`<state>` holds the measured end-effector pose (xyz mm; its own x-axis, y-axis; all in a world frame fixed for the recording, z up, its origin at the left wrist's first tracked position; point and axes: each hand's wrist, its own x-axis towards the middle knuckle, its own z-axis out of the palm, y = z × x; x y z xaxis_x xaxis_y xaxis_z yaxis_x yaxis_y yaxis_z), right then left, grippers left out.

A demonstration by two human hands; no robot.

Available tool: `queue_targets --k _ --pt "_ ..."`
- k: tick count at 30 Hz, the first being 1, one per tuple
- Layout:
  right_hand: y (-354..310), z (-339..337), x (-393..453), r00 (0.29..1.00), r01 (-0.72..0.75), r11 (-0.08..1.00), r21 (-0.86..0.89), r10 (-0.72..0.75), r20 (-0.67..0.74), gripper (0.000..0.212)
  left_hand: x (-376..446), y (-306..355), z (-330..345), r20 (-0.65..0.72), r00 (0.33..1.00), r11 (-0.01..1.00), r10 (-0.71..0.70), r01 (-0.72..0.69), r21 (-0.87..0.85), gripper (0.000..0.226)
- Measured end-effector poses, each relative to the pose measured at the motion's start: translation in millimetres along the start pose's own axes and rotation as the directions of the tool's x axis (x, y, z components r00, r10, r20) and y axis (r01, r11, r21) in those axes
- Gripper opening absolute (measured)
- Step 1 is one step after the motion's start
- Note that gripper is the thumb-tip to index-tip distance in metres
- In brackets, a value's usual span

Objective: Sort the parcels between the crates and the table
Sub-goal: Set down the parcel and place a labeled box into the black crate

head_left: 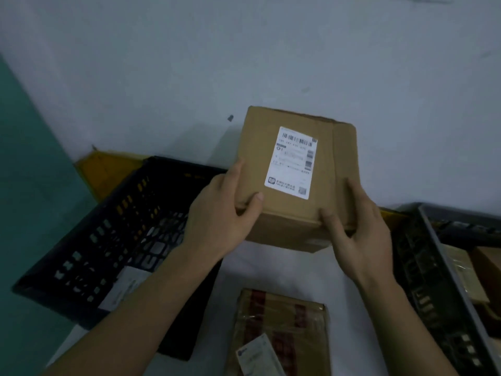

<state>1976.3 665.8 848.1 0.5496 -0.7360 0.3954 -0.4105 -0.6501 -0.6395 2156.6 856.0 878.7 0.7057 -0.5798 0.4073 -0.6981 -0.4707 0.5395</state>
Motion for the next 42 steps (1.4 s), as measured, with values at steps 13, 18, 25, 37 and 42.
queue_targets --k 13,18,25,37,42 --pt "-160.4 71.8 6.0 0.964 0.155 0.986 0.059 -0.164 0.209 0.116 27.7 -117.8 -138.0 0.042 0.998 0.998 -0.039 0.037 0.041 0.084" --pt "-201.3 131.1 -7.1 0.931 0.207 0.977 -0.052 -0.181 0.317 0.112 27.6 -192.8 -169.8 0.274 0.955 0.993 -0.116 0.111 0.032 0.114" --pt "-224.9 169.5 -6.0 0.932 0.250 0.948 -0.198 -0.181 0.313 0.107 48.8 -253.9 -177.9 0.314 0.948 0.998 -0.051 0.037 0.050 0.116" --pt "-147.1 267.4 -45.7 0.865 0.254 0.840 -0.478 0.023 0.501 0.112 17.8 -327.5 -65.8 0.470 0.873 0.987 -0.129 0.065 0.149 0.107" --pt "-136.9 291.7 -50.1 0.832 0.300 0.762 -0.574 0.086 0.549 0.100 15.6 -344.7 -36.6 0.427 0.901 0.909 -0.078 -0.112 0.402 0.100"
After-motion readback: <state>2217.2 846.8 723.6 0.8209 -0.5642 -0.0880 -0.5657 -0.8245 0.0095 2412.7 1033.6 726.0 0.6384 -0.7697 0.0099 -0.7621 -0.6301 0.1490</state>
